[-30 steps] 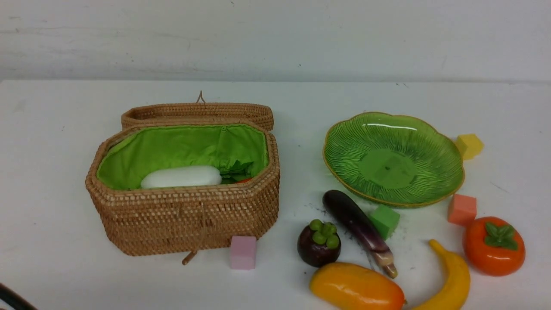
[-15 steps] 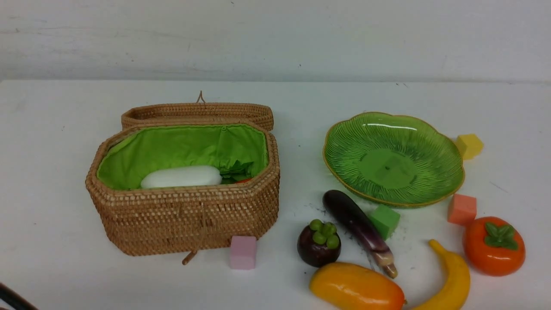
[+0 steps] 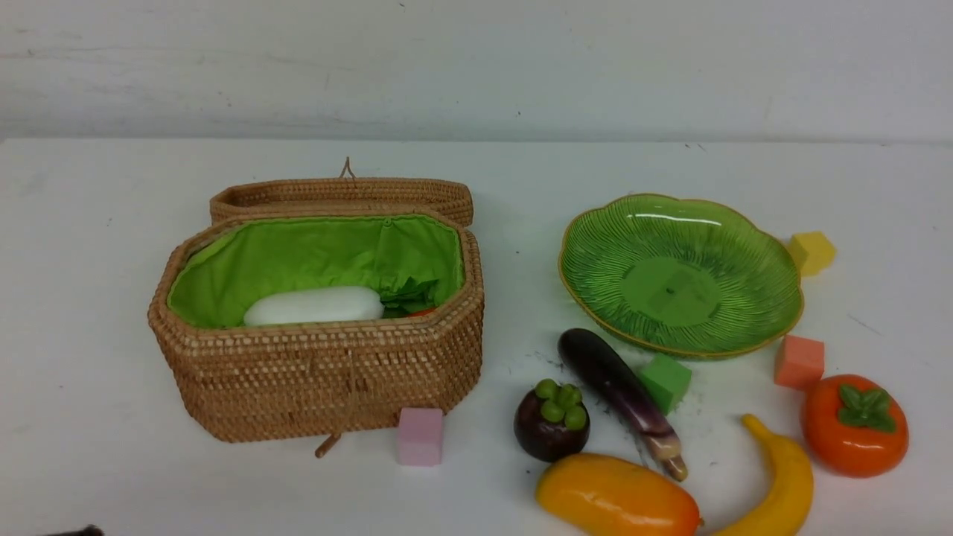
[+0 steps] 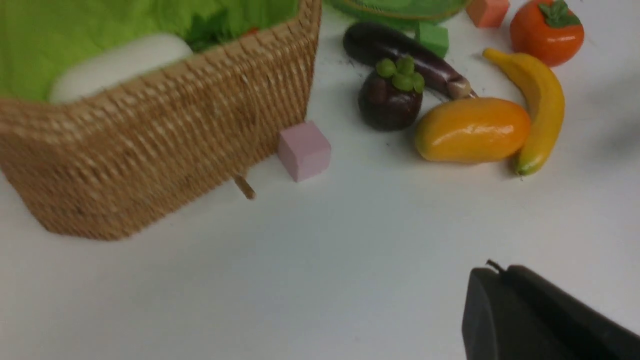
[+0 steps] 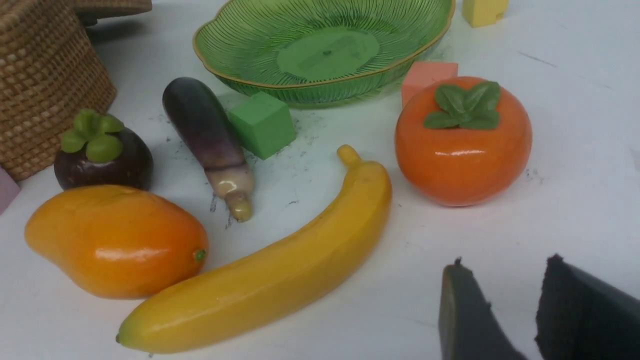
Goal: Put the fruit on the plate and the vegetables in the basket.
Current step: Grab a tomato with your right arm and place it on the plate on the right.
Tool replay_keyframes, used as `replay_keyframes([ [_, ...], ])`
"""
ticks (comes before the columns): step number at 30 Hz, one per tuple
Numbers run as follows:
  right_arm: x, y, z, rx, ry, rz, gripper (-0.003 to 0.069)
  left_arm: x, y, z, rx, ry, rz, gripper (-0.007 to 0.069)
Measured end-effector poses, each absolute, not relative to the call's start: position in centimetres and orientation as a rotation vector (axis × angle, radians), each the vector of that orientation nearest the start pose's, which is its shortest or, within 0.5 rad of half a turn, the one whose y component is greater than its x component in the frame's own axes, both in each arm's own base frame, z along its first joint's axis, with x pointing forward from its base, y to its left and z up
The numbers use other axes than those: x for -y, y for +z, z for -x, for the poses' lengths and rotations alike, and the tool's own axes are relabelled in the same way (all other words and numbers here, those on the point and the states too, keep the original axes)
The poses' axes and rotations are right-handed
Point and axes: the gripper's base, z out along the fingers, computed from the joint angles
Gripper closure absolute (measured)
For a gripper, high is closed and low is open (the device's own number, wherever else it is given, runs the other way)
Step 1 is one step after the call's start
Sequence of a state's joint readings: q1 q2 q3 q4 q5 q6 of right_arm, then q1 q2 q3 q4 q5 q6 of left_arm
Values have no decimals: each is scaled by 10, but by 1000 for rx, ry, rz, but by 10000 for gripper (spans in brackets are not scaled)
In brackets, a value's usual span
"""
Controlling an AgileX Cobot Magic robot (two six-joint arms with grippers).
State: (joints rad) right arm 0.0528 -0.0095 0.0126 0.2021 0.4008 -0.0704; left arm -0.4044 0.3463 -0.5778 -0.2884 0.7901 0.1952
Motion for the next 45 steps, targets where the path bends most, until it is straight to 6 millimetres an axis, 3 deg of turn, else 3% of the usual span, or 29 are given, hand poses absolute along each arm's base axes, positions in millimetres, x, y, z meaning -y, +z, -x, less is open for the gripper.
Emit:
replay_keyframes([
  [9, -10, 174, -51, -1884, 189, -6, 416, 19, 320, -16, -1768, -349, -522, 622],
  [16, -10, 174, -51, -1884, 189, -6, 416, 9, 321, -19, -1728, -299, -366, 617],
  [23, -10, 174, -51, -1883, 188, -5, 416, 9, 324, -24, -1661, -373, -234, 608],
  [28, -10, 174, -51, -1882, 186, -4, 416, 6, 302, -26, -1669, -316, -247, 606],
  [33, -10, 174, -51, -1882, 186, -4, 416, 2, 271, -29, -1656, -212, -164, 601],
  [36, -10, 174, -51, -1882, 186, -4, 416, 2, 242, -39, -1723, -132, -96, 599],
  [45, -10, 174, -51, -1882, 186, -4, 416, 3, 182, -52, -1851, -139, 21, 587],
])
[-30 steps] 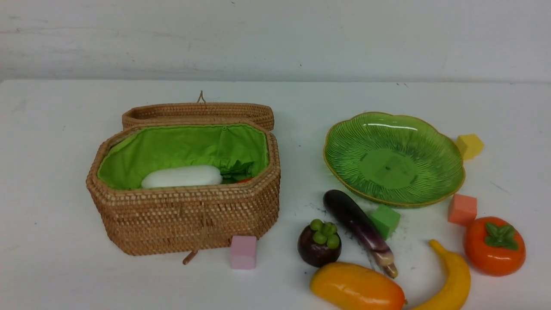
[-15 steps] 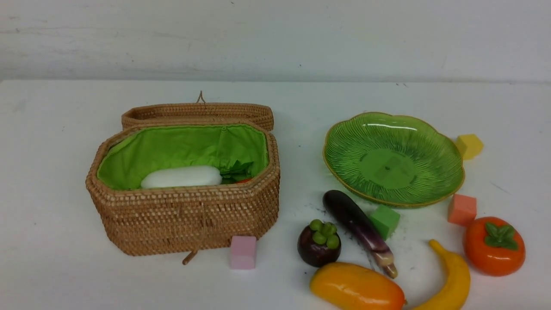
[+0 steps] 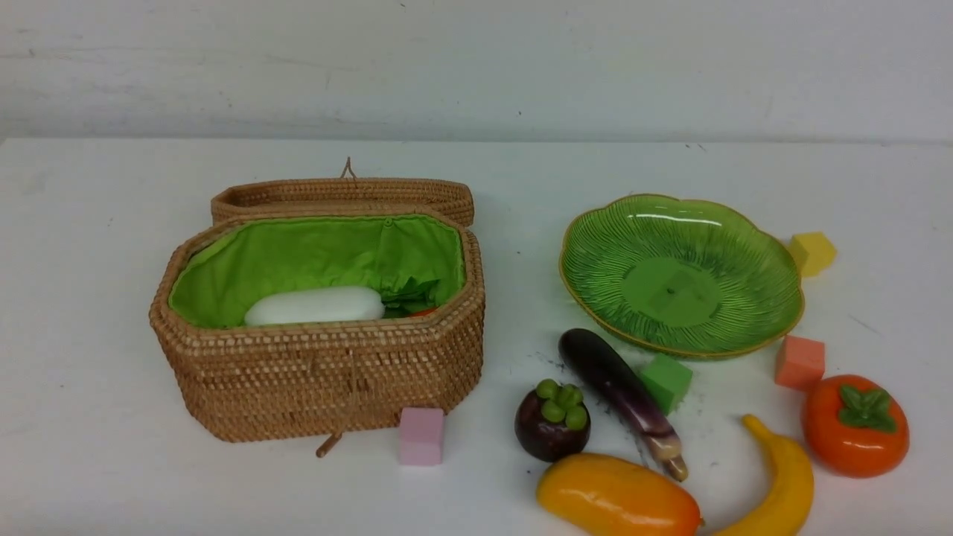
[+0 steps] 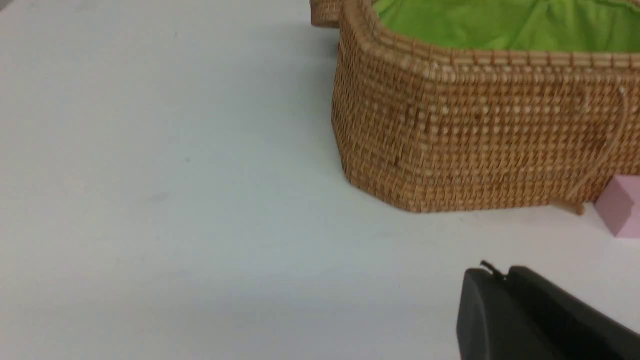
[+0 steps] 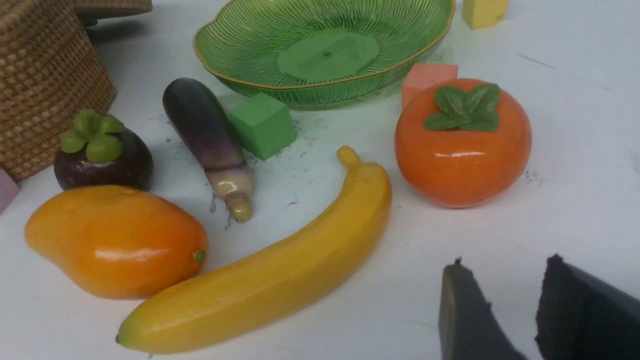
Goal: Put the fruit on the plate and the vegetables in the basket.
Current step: Grab a tomato with your right arm and place it on the plate on the right.
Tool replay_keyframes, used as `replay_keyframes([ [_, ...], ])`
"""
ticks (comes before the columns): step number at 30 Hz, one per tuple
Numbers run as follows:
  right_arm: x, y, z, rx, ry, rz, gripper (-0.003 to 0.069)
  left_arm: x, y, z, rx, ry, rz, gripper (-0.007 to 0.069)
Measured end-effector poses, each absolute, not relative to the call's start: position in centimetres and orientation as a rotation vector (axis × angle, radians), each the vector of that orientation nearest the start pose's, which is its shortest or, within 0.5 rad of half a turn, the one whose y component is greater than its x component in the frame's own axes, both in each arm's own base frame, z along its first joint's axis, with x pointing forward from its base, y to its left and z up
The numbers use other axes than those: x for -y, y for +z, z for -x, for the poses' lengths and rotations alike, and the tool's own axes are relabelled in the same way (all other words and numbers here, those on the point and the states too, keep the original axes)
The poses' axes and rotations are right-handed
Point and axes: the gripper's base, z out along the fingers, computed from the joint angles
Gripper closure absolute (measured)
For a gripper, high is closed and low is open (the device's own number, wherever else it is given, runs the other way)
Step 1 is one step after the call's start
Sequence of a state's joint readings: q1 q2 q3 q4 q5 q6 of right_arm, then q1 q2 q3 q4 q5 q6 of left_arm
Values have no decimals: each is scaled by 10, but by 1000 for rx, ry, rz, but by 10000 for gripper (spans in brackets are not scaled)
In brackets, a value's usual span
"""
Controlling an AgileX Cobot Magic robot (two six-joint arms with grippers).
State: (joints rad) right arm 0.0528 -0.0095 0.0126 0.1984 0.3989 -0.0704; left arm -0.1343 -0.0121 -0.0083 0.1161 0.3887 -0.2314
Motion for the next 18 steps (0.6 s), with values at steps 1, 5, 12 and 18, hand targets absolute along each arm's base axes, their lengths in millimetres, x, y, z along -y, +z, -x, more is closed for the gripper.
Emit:
replay_keyframes([
  [1, -10, 174, -51, -1882, 186, -4, 416, 3, 177, -52, -1866, -145, 36, 586],
  [5, -10, 174, -51, -1881, 186, -4, 416, 2, 169, -52, -1891, -148, 112, 583],
  [12, -10, 174, -51, -1881, 186, -4, 416, 0, 169, -52, -1889, -128, 165, 582],
  [18, -10, 174, -51, -1881, 186, -4, 416, -1, 169, -52, -1888, -122, 174, 580],
])
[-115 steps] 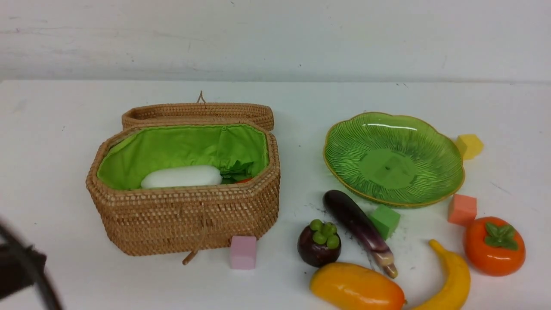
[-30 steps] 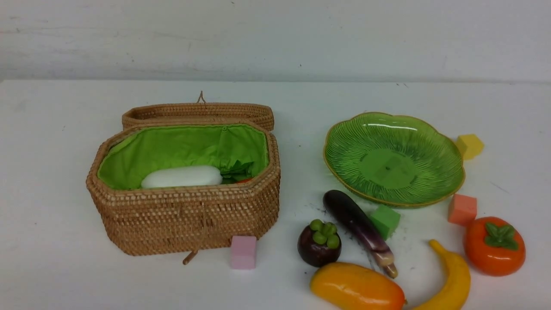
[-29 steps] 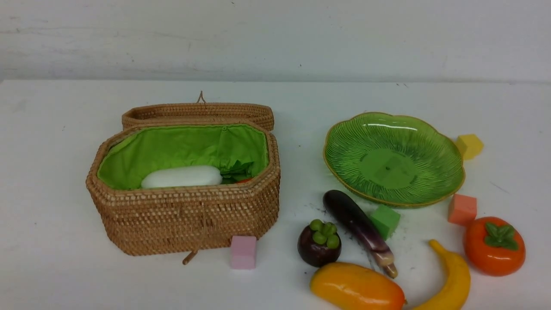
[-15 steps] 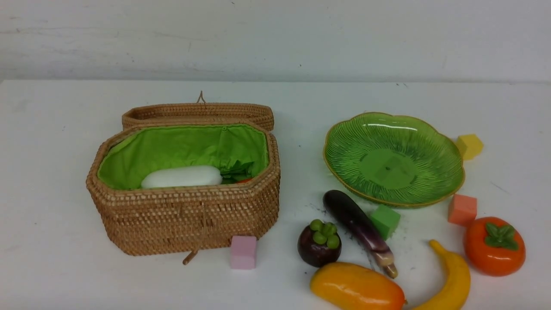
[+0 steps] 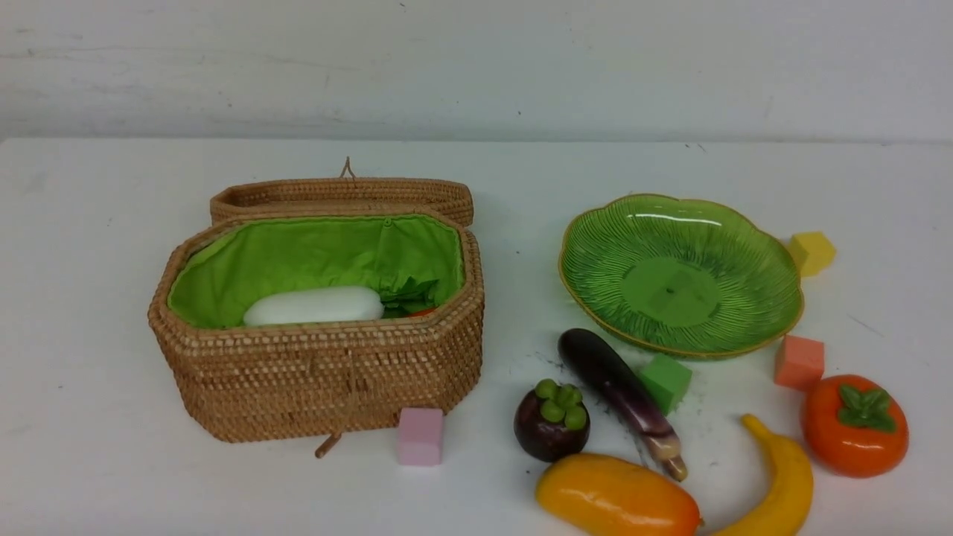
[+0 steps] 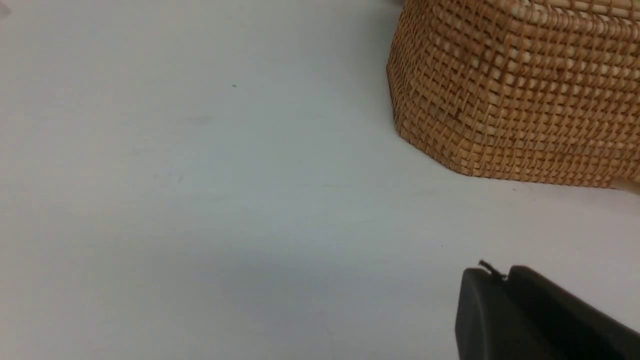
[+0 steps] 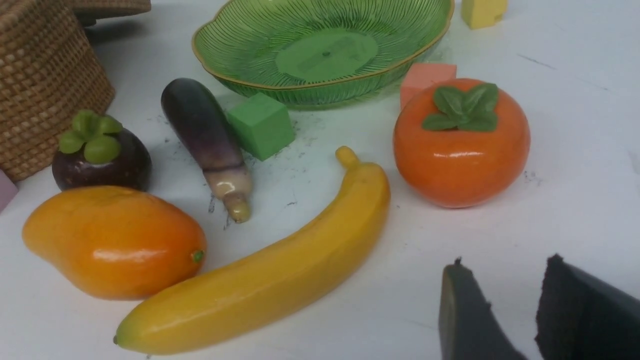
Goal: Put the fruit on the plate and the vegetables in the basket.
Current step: Grab a tomato with your right arm and place it on the plate on the right.
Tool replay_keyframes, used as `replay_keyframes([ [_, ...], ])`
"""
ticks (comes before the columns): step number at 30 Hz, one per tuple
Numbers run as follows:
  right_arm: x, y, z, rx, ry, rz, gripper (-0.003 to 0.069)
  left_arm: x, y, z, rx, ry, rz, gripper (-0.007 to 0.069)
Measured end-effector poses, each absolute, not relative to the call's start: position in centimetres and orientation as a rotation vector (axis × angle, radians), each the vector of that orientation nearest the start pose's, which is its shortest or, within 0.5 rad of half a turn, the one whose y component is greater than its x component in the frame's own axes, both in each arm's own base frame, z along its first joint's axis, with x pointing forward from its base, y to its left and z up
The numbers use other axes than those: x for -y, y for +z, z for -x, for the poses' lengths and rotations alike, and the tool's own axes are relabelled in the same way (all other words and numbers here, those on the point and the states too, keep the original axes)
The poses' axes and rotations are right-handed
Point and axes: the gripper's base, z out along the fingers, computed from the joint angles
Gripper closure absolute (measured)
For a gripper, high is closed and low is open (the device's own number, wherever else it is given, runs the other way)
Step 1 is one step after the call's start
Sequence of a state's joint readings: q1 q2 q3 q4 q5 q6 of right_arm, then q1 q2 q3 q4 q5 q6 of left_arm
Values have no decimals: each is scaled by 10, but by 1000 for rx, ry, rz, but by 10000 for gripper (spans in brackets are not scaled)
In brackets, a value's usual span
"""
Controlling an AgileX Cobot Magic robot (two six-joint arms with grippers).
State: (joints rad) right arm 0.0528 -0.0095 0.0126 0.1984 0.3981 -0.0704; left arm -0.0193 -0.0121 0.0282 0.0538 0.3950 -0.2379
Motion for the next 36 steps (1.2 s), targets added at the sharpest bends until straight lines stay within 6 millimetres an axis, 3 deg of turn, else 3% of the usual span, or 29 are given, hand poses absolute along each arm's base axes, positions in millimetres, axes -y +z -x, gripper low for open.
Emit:
replay_keyframes([
  [31, -10, 174, -51, -1881, 185, -3, 416, -1, 169, -52, -1887, -124, 175, 549],
  [36, -7, 178, -54, -1812, 136, 12, 416, -1, 169, -52, -1887, -124, 175, 549],
])
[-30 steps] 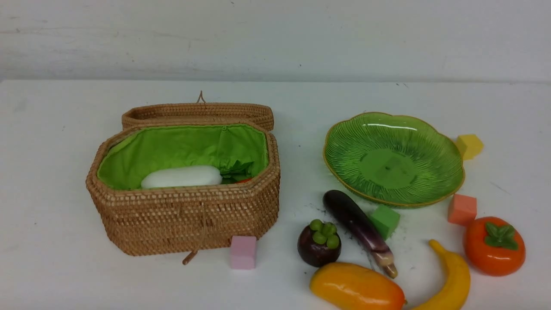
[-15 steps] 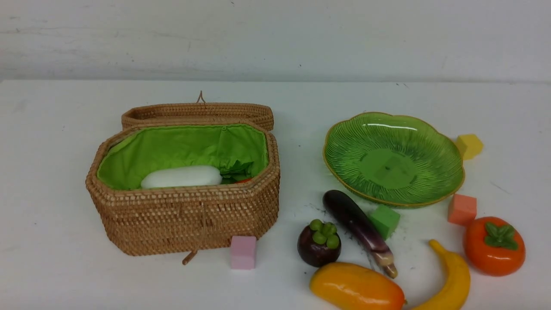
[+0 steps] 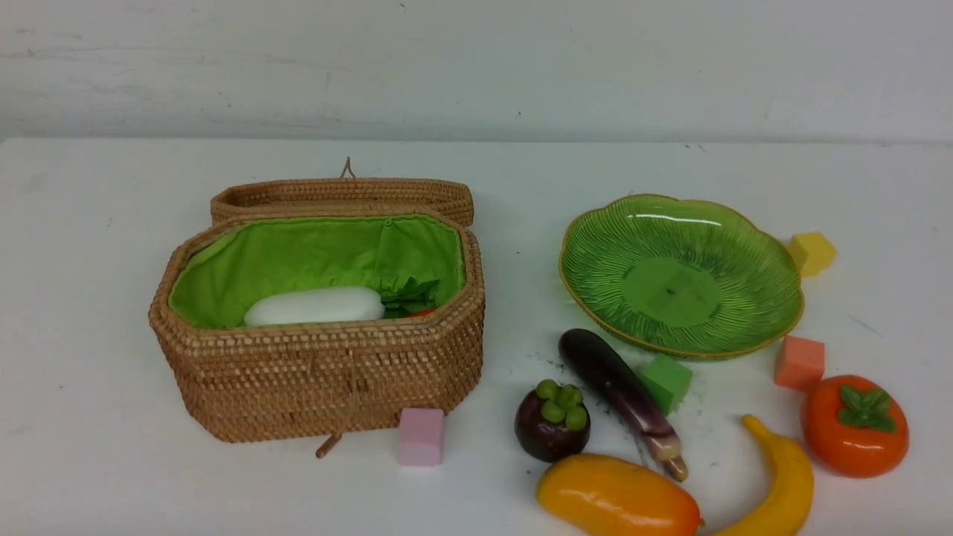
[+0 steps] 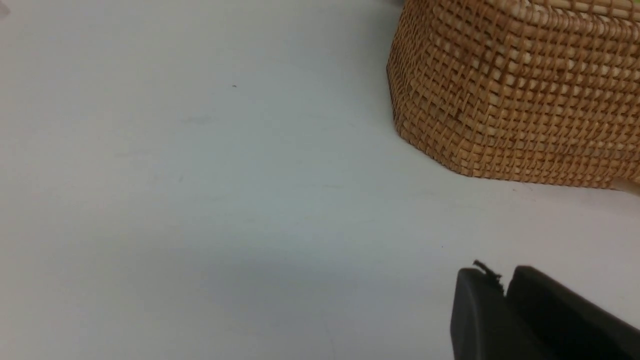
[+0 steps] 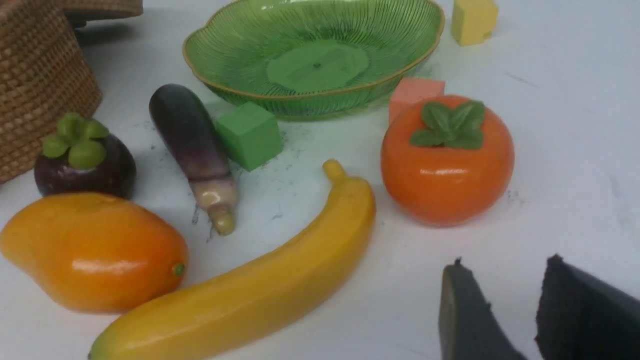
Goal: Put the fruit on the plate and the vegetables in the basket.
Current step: Grab a tomato with your right arm and place it on the plate on the right.
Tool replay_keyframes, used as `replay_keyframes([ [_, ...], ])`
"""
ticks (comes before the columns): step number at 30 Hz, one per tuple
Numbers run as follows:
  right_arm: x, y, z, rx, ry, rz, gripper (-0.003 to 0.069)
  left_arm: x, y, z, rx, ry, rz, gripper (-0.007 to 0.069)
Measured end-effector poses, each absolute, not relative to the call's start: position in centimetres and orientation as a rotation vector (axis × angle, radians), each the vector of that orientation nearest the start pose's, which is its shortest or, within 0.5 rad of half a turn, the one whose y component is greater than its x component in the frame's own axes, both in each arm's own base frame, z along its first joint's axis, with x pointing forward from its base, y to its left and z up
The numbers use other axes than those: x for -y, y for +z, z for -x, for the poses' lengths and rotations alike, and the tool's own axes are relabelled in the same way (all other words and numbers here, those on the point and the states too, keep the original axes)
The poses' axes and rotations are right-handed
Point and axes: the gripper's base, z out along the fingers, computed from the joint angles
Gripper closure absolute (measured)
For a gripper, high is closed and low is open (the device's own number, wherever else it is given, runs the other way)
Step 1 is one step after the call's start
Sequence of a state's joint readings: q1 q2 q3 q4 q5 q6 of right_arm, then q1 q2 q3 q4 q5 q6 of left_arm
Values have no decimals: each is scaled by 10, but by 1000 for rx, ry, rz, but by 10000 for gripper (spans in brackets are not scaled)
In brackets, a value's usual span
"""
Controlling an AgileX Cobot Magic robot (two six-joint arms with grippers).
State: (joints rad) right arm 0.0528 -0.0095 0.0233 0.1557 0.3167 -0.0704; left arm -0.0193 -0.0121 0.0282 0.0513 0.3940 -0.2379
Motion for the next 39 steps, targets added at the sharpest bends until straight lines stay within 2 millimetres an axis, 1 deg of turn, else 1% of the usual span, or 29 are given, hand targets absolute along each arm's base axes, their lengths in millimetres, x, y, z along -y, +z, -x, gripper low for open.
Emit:
replay_keyframes([
  [1, -7, 178, -54, -1806, 137, 9, 416, -1, 169, -52, -1887, -124, 175, 549],
  [3, -6, 189, -56, -1678, 174, -48, 416, -1, 169, -52, -1887, -124, 175, 549],
  [4, -6, 189, -56, -1678, 177, -50, 416, -1, 169, -52, -1887, -124, 175, 548],
  [5, -5, 196, -57, -1603, 207, -93, 416, -1, 169, -52, -1887, -124, 175, 547],
  [6, -5, 197, -57, -1585, 214, -102, 416, -1, 169, -52, -1887, -124, 175, 547],
  [9, -2, 210, -56, -1444, 224, -142, 416, -1, 169, -52, -1887, -124, 175, 545],
  [12, 2, 223, -54, -1298, 257, -202, 416, -1, 169, -52, -1887, -124, 175, 543],
  [14, 3, 238, -50, -1231, 282, -219, 416, -1, 169, -52, -1887, -124, 175, 540],
  [16, 3, 262, -44, -1171, 299, -214, 416, -1, 169, -52, -1887, -124, 175, 537],
  [17, 3, 279, -40, -1140, 307, -207, 416, -1, 169, -52, -1887, -124, 175, 535],
  [18, 2, 304, -34, -1110, 318, -197, 416, -1, 169, -52, -1887, -124, 175, 533],
  [19, 2, 319, -31, -1088, 323, -191, 416, -1, 169, -52, -1887, -124, 175, 533],
  [20, 1, 336, -30, -1102, 330, -183, 416, -1, 169, -52, -1887, -124, 175, 532],
  [21, 1, 343, -30, -1108, 333, -179, 416, -1, 169, -52, -1887, -124, 175, 532],
  [22, -1, 362, -29, -1116, 340, -168, 416, -1, 169, -52, -1887, -123, 175, 532],
  [23, -2, 375, -32, -1154, 345, -158, 416, -1, 169, -52, -1887, -123, 174, 531],
  [25, -6, 388, -45, -1277, 346, -139, 416, -1, 169, -52, -1887, -123, 174, 529],
  [27, -9, 392, -62, -1427, 332, -118, 416, -1, 169, -52, -1887, -123, 174, 526],
  [29, -12, 382, -84, -1594, 311, -106, 416, -1, 169, -52, -1887, -123, 174, 523],
  [30, -12, 378, -90, -1642, 308, -105, 416, -1, 169, -52, -1887, -123, 174, 522],
  [31, -14, 368, -102, -1747, 293, -99, 416, -1, 169, -52, -1887, -123, 174, 522],
  [32, -14, 361, -110, -1813, 281, -96, 416, -1, 169, -52, -1887, -123, 174, 522],
  [36, -15, 341, -136, -1996, 264, -127, 416, -1, 169, -52, -1887, -122, 174, 517],
  [38, -14, 330, -150, -2074, 271, -196, 416, -1, 169, -52, -1887, -123, 175, 514],
  [39, -14, 327, -154, -2093, 273, -222, 416, -1, 169, -52, -1887, -123, 175, 514],
])
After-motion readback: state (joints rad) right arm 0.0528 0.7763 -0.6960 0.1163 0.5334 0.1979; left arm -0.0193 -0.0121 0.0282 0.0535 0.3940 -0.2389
